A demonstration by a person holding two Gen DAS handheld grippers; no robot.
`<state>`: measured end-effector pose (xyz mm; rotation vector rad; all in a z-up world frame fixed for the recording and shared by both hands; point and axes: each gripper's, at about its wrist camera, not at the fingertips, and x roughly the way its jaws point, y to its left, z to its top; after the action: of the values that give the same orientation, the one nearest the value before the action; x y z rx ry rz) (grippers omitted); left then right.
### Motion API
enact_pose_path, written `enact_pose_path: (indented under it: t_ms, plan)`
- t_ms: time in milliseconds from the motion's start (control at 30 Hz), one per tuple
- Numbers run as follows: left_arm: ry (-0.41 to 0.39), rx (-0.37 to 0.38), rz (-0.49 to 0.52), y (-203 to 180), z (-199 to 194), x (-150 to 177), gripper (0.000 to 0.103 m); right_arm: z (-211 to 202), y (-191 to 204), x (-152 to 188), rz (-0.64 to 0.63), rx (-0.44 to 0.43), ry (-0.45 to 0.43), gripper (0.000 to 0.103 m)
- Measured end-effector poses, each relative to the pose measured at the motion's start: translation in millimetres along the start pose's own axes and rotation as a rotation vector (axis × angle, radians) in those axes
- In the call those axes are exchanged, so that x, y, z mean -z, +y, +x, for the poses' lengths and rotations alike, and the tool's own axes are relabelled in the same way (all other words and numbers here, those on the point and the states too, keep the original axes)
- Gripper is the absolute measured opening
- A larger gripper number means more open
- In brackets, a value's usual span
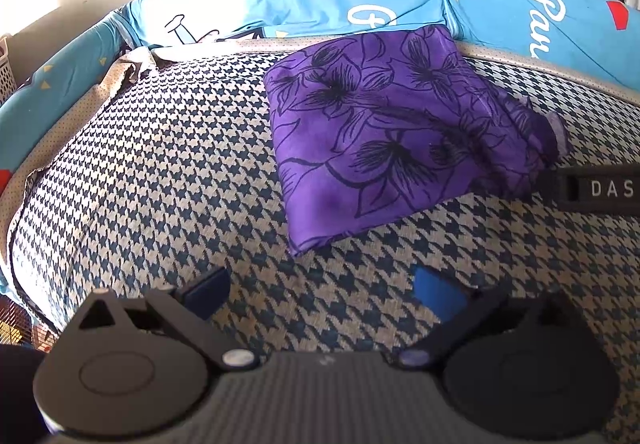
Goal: Fold clothes
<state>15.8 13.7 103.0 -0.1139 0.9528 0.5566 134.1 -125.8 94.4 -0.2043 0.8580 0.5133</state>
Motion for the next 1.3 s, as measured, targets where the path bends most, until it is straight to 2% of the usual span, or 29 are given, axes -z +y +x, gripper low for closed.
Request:
enact_pose_path:
  t_ms: [567, 1300]
  plan:
    - [-0.022, -0.007, 0.005, -2.1, -5.1, 1.1, 0.103, 0.1, 2.9, 0.9, -0.018, 0.01, -0.002, 0.081]
    - [-0.024, 0.043, -0.001, -4.7, -9.3, 2.3, 0.102, 0.1, 3.5, 3.5, -0.036, 0.025, -0.001, 0.081]
